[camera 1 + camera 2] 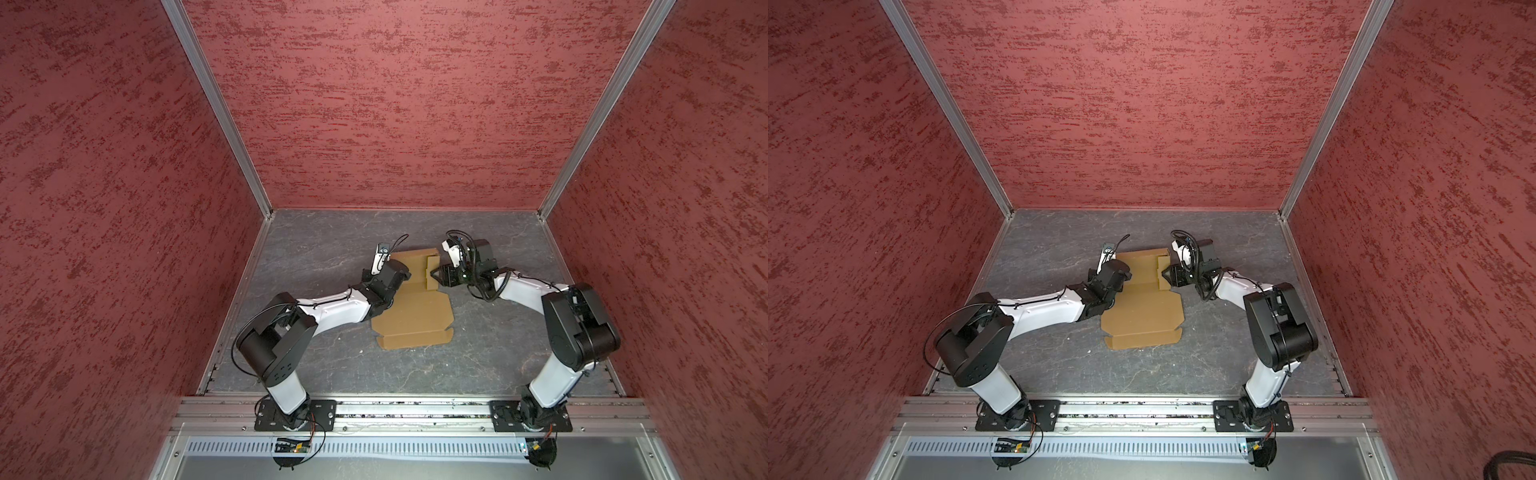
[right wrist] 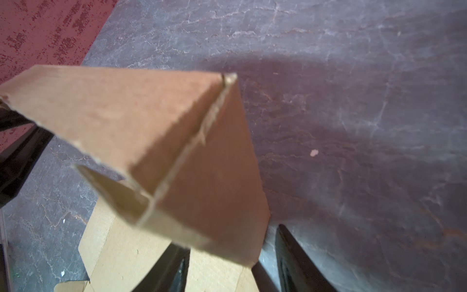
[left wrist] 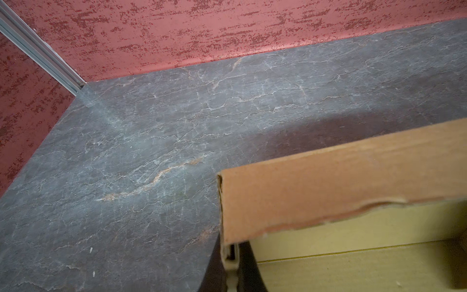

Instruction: Fold the paper box

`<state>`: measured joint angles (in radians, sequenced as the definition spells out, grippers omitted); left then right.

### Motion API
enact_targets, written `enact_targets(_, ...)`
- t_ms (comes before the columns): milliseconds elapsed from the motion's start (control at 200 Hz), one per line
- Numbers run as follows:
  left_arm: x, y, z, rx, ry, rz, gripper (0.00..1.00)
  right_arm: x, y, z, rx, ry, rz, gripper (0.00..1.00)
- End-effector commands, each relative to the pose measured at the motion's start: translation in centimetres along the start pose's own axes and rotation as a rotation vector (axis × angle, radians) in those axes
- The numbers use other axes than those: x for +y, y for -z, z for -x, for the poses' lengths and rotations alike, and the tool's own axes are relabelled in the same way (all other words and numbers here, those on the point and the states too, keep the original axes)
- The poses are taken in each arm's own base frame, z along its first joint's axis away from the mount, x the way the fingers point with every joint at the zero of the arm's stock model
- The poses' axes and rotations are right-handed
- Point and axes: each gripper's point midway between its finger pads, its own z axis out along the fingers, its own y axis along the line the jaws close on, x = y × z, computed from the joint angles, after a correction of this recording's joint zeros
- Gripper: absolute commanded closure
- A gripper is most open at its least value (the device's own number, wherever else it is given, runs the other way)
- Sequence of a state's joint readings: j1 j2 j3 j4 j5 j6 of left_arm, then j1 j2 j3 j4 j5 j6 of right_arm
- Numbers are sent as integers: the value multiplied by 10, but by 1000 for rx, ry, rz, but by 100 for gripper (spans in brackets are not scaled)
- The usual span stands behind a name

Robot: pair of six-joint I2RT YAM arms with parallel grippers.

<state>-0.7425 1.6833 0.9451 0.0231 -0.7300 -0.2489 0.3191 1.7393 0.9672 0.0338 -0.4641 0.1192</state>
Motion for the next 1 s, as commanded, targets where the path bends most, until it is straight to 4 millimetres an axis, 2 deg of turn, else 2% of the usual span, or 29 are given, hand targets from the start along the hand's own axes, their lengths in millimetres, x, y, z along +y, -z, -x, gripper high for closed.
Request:
enact_targets(0, -6, -4, -27, 68, -97, -28, 100, 6, -6, 21, -55, 41, 20, 47)
enact_targets(371, -9, -12, -29, 114, -90, 4, 100, 12, -20, 22, -43, 37, 14, 58)
enact_targets(626, -8, -10, -35, 150, -61, 54, 100, 11, -17, 25, -82, -49, -61, 62)
enact_targets(992, -29, -3, -32, 161, -42, 40, 100, 23, -23, 27, -77, -76, -132, 63)
